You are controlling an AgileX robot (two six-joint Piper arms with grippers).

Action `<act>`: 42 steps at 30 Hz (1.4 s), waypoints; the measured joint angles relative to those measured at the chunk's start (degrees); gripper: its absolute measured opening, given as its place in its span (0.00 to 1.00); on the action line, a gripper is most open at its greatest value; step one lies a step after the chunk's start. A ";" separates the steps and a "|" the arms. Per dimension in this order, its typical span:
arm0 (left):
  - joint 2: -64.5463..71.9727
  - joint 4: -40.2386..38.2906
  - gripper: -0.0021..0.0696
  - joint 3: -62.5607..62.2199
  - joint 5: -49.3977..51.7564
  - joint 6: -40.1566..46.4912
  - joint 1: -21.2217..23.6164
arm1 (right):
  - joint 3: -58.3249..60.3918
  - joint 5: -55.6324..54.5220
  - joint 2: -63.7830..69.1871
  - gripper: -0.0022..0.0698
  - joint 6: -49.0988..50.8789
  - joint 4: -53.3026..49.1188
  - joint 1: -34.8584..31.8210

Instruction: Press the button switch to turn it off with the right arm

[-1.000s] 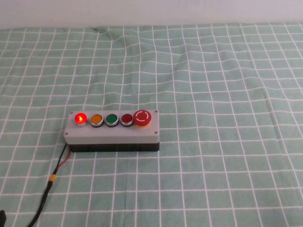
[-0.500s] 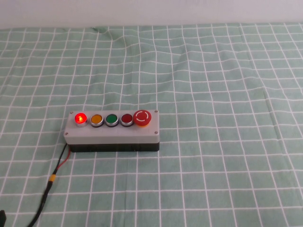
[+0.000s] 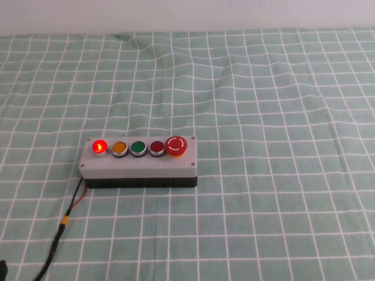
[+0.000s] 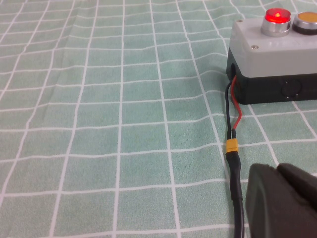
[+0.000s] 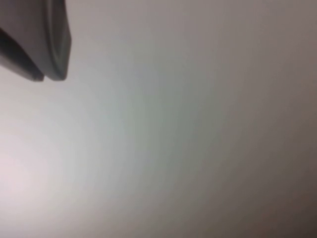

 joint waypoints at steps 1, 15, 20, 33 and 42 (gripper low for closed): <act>0.00 0.00 0.02 0.00 0.00 0.00 0.00 | -2.82 3.43 0.00 0.01 0.00 0.12 0.00; 0.00 0.00 0.02 0.00 0.00 0.00 0.00 | -23.95 40.26 26.26 0.01 -2.95 -4.98 0.00; 0.00 0.00 0.02 0.00 0.00 0.00 0.00 | -24.59 34.69 33.45 0.01 -4.19 1.88 0.00; 0.00 0.00 0.02 0.00 0.00 0.00 0.00 | -40.68 48.68 57.19 0.01 -21.81 2.36 11.77; 0.00 0.00 0.02 0.00 0.00 0.00 0.00 | -54.33 49.65 77.09 0.01 -23.99 2.83 26.16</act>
